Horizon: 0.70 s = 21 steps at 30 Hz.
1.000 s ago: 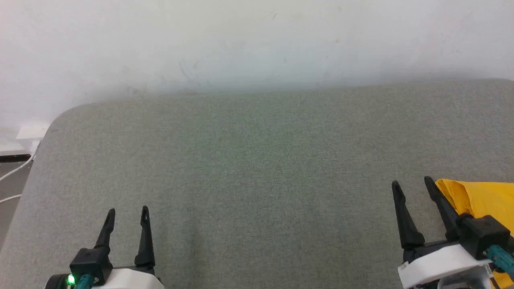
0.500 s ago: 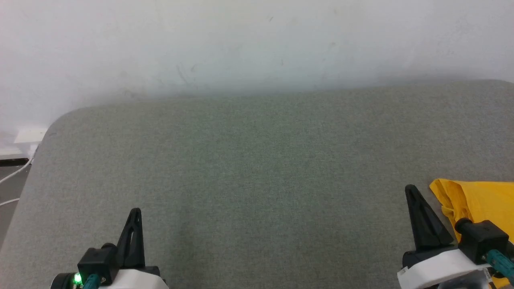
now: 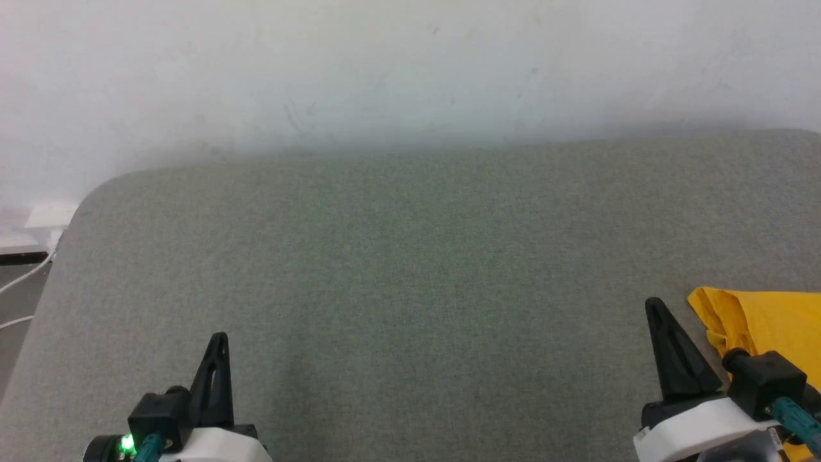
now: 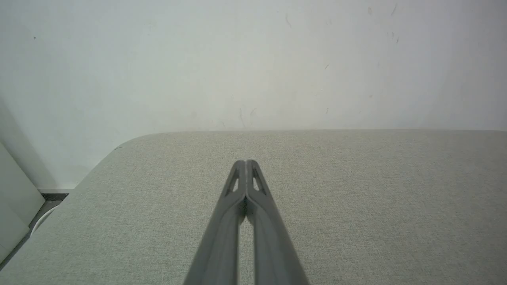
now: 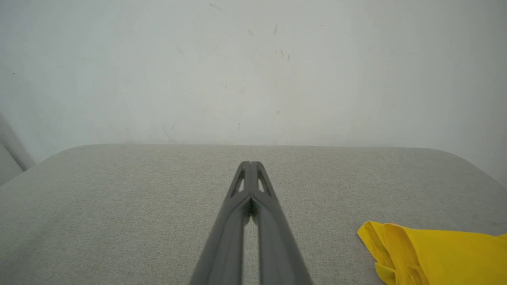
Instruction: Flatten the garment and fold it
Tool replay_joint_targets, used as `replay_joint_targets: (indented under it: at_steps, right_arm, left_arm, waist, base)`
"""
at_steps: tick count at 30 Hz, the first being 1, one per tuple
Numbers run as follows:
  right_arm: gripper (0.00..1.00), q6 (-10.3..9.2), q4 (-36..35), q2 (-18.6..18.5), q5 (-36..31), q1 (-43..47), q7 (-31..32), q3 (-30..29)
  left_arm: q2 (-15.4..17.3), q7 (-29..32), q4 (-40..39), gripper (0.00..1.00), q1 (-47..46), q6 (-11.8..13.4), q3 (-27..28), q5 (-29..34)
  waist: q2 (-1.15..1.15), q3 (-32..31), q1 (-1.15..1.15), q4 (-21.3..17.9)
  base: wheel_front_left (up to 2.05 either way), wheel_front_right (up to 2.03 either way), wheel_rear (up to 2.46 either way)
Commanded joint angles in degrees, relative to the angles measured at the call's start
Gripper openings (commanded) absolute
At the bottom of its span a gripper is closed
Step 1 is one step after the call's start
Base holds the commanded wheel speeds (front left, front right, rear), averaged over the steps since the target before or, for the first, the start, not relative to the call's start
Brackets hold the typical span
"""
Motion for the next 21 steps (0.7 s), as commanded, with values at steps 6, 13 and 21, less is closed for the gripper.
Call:
replay_joint_targets:
  at_steps: [6, 13, 21]
  right_arm:
    - [0.0, -0.02, 0.55, 0.05, -0.72, -1.1, 0.39, -0.03]
    - [0.0, -0.03, 0.91, 0.06, -1.16, -1.51, 0.68, -0.03]
    - [0.0, -0.03, 1.28, 0.08, -1.6, -1.91, 0.96, -0.03]
  left_arm:
    - [-0.7, 0.98, -0.5, 0.0, -0.92, -0.68, 0.33, 1.12]
    - [-1.08, 1.79, -0.76, 0.0, -1.22, -0.9, 0.51, 1.72]
    - [-1.46, 2.61, -1.03, 0.0, -1.53, -1.13, 0.68, 2.32]
  waist:
    - [0.0, -0.03, 0.0, 0.1]
    - [0.0, -0.05, 0.0, 0.2]
    - [0.0, -0.08, 0.0, 0.3]
  base:
    - [0.0, 0.0, 0.0]
    - [0.0, 0.0, 0.0]
    - [0.0, 0.0, 0.0]
